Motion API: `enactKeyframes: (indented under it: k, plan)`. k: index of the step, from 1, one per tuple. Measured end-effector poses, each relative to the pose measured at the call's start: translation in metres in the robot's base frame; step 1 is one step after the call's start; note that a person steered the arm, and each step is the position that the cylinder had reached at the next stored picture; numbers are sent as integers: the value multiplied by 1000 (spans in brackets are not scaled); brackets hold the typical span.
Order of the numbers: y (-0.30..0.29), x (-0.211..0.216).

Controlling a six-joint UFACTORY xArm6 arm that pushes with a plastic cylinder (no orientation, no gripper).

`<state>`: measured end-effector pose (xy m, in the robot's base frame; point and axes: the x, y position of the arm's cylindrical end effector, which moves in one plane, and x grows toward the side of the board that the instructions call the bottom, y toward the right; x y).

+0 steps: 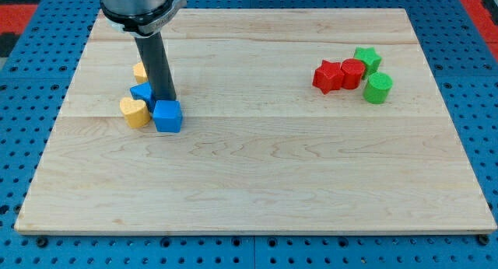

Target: Push the blue cube into the yellow heart

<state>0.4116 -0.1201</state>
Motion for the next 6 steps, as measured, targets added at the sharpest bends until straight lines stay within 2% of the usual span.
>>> enactKeyframes:
  k: [1,2,3,5,6]
  plan:
    - [72,2]
    - [63,35]
    - [26,51]
    - [-69,34]
    - [-71,30]
